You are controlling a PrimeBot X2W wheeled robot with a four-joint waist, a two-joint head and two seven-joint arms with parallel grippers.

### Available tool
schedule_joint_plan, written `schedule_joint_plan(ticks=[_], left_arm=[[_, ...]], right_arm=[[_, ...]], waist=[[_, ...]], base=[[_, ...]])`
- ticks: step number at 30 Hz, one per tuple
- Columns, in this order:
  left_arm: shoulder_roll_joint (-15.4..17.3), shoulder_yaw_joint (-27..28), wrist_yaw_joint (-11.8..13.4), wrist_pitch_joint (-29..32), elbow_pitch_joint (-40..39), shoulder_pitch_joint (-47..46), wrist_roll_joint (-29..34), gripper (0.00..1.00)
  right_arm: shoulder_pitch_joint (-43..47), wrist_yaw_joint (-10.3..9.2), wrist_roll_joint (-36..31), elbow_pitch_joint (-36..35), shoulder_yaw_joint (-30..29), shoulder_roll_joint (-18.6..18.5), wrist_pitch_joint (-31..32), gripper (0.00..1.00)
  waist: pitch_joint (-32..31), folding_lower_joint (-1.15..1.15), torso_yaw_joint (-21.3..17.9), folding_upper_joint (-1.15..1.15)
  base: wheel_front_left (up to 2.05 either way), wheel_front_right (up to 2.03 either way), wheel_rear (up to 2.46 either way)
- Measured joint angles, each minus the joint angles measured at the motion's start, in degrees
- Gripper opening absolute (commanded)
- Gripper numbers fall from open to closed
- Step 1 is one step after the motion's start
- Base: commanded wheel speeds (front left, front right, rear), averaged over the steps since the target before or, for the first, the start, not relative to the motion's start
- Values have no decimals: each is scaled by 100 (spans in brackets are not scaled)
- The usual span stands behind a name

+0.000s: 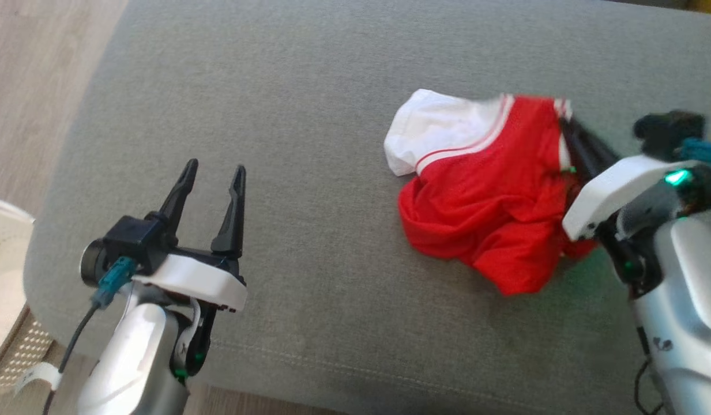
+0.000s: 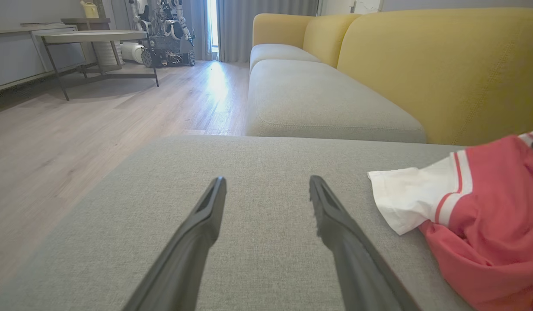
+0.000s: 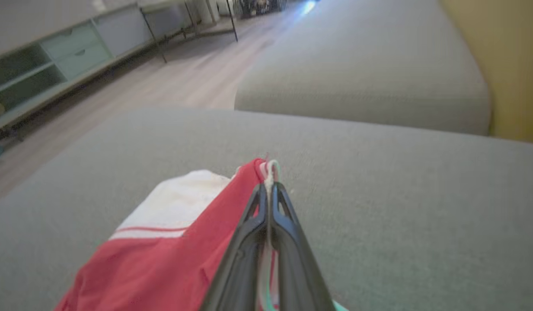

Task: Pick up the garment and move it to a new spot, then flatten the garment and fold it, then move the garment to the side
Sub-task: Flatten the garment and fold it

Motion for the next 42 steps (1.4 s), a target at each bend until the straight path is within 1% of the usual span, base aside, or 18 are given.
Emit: schedule_joint_plan(ticks=[2, 4, 6, 10, 13, 15, 17, 19, 22, 23, 24, 28, 32, 36, 42], left_arm=[[-5, 32, -1, -1, -4, 1, 7, 100], [-8, 76, -7, -1, -5, 3, 63, 100], [-10, 137, -53, -1, -8, 3, 94, 100], [-10, 190, -74, -2, -12, 13, 146, 100], [-11, 199, -102, -24, -19, 35, 153, 100], [-11, 202, -104, -25, -22, 36, 171, 100], [-10, 214, -122, -25, -24, 35, 201, 100], [-10, 229, -143, -25, -25, 30, 203, 100], [-11, 257, -144, -25, -36, 31, 203, 100], [-11, 274, -145, -25, -37, 30, 204, 100], [-11, 290, -145, -25, -38, 30, 204, 100], [-11, 339, -151, -25, -29, 33, 204, 100], [-11, 366, -151, -25, -10, 64, 204, 100], [-10, 378, -145, -25, 7, 127, 204, 100], [-8, 378, -137, -25, 36, 377, 204, 100]], right_arm=[[24, 0, -91, -380, -166, 23, -225, 0], [137, 0, -197, -818, -435, 124, -427, 0], [409, 0, -369, -1251, -766, 316, -553, 0], [1316, 0, -728, -1996, -1437, 784, -572, 0], [2046, 0, -944, -2412, -1928, 1010, -539, 0], [2459, 0, -1010, -2576, -2238, 1078, -443, 0], [2799, 0, -1026, -2609, -2375, 1094, -321, 0], [3035, 0, -928, -2541, -2341, 1107, -194, 0], [3160, 0, -860, -2339, -2145, 1118, -21, 0], [3162, 0, -848, -2280, -2093, 1126, 12, 40], [3161, 0, -864, -2239, -2056, 1127, 18, 100], [3140, 0, -855, -2214, -2022, 1127, -81, 100], [3093, 0, -867, -2227, -2047, 1127, -370, 100], [2871, 0, -1136, -2402, -2069, 1128, -827, 100], [2583, 0, -1412, -2354, -1622, 1127, -1133, 100]], waist=[[-9, 0, -92, 0], [-21, 0, -188, 0], [-40, 0, -286, 0], [-93, 0, -465, 0], [-119, 0, -565, 0], [-111, 0, -603, 0], [-78, 0, -632, 0], [-48, 0, -655, 0], [-15, 0, -694, 0], [-8, 0, -707, 0], [-5, 0, -721, 0], [-37, 0, -763, 0], [-137, 0, -813, 0], [-261, 0, -845, 0], [-462, 0, -882, 0]], base=[[0, 0, 0], [0, 0, 0], [0, 0, 0], [0, 0, 0], [0, 0, 0], [0, 0, 0], [0, 0, 0], [0, 0, 0], [0, 0, 0], [0, 0, 0], [0, 0, 0], [0, 0, 0], [0, 0, 0], [0, 0, 0], [0, 0, 0]])
